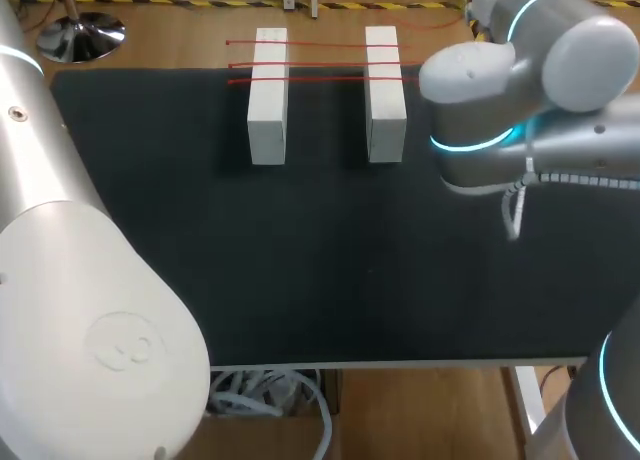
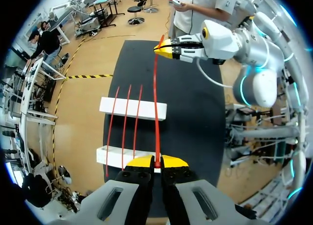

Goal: Grab the tape and strap the tape.

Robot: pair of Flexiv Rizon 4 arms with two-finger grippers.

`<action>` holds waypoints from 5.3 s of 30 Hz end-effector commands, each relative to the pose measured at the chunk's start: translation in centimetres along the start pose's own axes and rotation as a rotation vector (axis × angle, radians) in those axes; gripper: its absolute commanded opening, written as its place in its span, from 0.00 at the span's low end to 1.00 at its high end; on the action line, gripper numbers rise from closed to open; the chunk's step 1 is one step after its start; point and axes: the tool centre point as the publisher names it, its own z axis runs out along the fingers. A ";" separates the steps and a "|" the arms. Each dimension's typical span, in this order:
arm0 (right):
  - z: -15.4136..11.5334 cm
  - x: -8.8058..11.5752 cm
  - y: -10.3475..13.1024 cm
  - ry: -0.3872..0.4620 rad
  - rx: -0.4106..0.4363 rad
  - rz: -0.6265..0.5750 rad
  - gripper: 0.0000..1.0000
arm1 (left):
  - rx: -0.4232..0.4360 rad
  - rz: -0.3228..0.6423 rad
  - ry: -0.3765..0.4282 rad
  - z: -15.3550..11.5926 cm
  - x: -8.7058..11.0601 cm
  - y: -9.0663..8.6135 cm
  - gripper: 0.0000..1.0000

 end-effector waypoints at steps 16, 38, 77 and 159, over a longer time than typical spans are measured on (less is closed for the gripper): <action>0.1 0.7 0.8 -0.049 0.057 0.093 0.00 | -0.004 -0.001 0.002 -0.1 0.0 -0.1 0.00; -0.9 1.3 3.0 -0.150 0.079 -0.372 0.00 | -0.004 -0.001 0.002 -0.1 0.0 -0.1 0.00; -0.9 3.7 2.9 -0.100 0.158 -0.404 0.00 | -0.004 -0.001 0.002 -0.1 0.0 -0.1 0.00; 0.3 6.4 3.4 0.056 0.076 -0.931 0.00 | -0.004 -0.001 0.002 -0.1 0.0 -0.1 0.00</action>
